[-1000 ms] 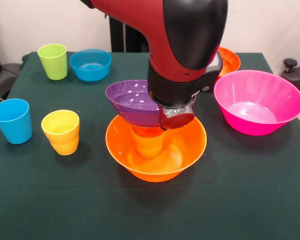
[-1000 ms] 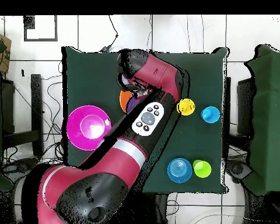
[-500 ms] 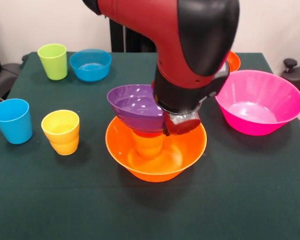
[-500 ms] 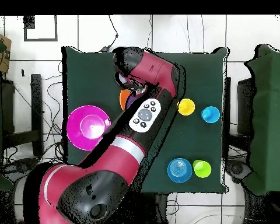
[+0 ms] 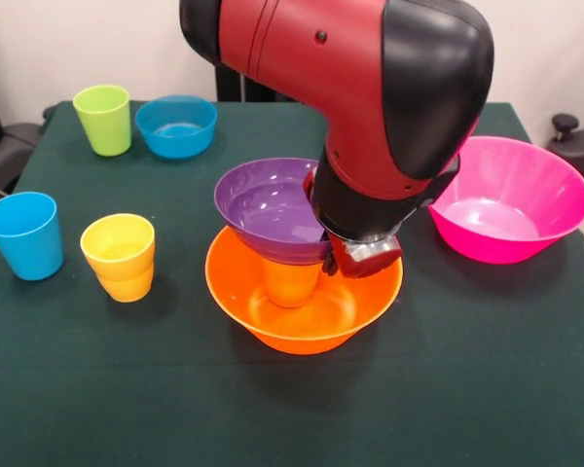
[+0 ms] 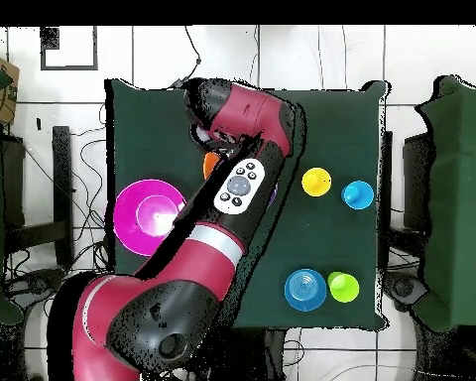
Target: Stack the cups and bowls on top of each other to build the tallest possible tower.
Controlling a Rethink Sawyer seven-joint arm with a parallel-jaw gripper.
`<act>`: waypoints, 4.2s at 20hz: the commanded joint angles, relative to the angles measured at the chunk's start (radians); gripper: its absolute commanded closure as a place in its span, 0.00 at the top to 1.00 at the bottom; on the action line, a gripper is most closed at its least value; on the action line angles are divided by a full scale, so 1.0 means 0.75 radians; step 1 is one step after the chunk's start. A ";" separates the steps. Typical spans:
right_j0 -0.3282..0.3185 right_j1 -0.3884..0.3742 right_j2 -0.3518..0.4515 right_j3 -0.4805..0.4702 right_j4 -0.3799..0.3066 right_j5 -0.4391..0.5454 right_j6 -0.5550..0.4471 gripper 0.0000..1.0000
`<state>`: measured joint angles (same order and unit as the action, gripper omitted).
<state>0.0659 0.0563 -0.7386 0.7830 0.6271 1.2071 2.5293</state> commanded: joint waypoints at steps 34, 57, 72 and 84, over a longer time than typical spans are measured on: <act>-0.028 -0.051 0.251 0.271 -0.140 -0.270 -0.125 0.00; -0.070 -0.136 0.341 0.398 -0.241 -0.451 -0.147 0.00; -0.008 -0.295 0.410 0.591 -0.259 -0.524 -0.106 0.00; 0.041 -0.379 0.443 0.687 -0.273 -0.559 -0.054 0.00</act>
<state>0.0743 -0.2102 -0.5618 1.1993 0.5038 0.8227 2.5293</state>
